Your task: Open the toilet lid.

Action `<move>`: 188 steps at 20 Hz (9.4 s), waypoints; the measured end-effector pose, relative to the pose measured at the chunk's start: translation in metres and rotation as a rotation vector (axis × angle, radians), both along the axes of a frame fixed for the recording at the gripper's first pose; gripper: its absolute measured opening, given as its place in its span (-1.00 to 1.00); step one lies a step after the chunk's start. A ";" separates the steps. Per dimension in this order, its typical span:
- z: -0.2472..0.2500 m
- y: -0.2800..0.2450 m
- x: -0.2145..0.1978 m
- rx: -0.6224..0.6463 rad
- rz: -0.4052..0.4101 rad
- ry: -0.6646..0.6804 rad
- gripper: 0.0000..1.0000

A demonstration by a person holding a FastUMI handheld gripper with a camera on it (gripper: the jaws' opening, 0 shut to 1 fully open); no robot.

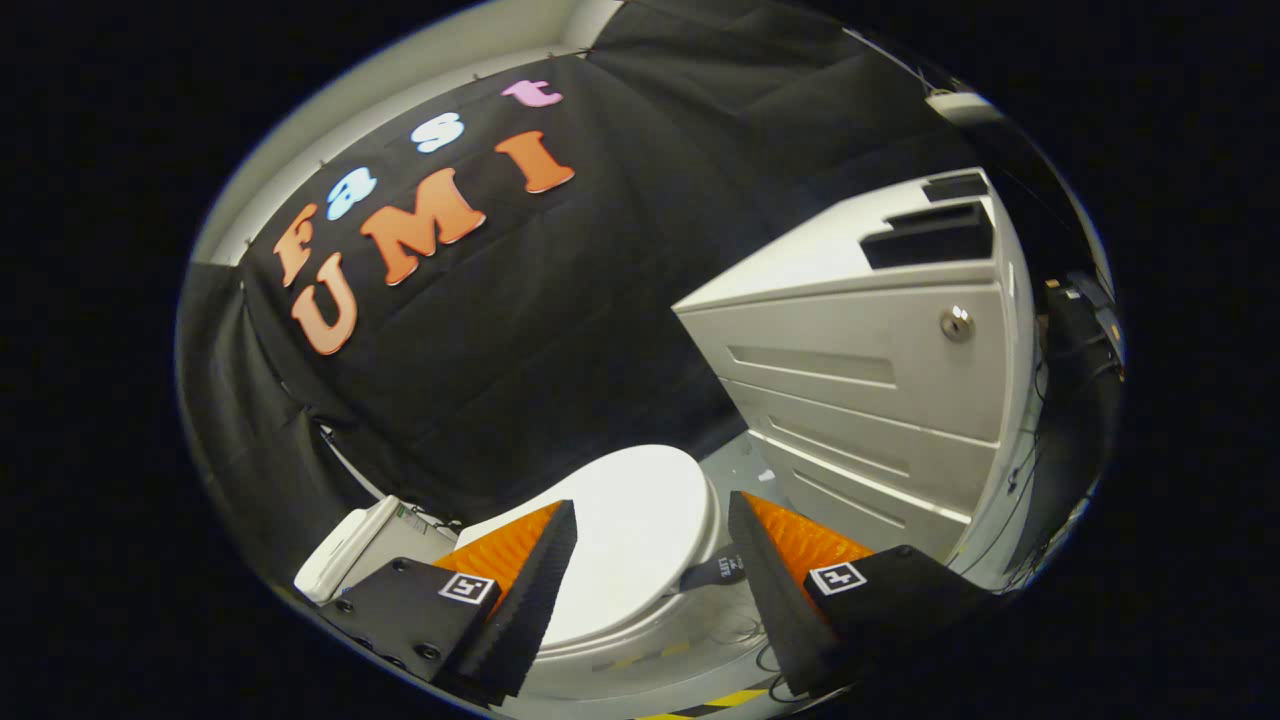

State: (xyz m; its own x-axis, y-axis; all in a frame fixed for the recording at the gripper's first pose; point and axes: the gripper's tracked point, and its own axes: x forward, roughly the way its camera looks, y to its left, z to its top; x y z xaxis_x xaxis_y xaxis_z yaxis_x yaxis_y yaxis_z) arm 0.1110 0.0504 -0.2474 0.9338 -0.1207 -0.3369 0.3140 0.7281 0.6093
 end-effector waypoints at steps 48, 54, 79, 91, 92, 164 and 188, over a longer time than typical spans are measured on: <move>0.034 0.009 0.056 0.335 -0.049 -0.181 -0.84; 0.140 0.062 0.074 0.097 0.104 -0.303 -0.84; 0.325 0.305 0.066 -0.367 0.341 -0.372 -0.84; 0.346 0.410 0.064 -0.498 0.460 -0.364 -0.83; 0.345 0.419 0.062 -0.510 0.471 -0.367 -0.83; 0.330 -0.038 0.003 -0.609 0.272 -0.413 0.96; 0.245 -0.112 -0.071 -0.675 0.170 -0.312 0.95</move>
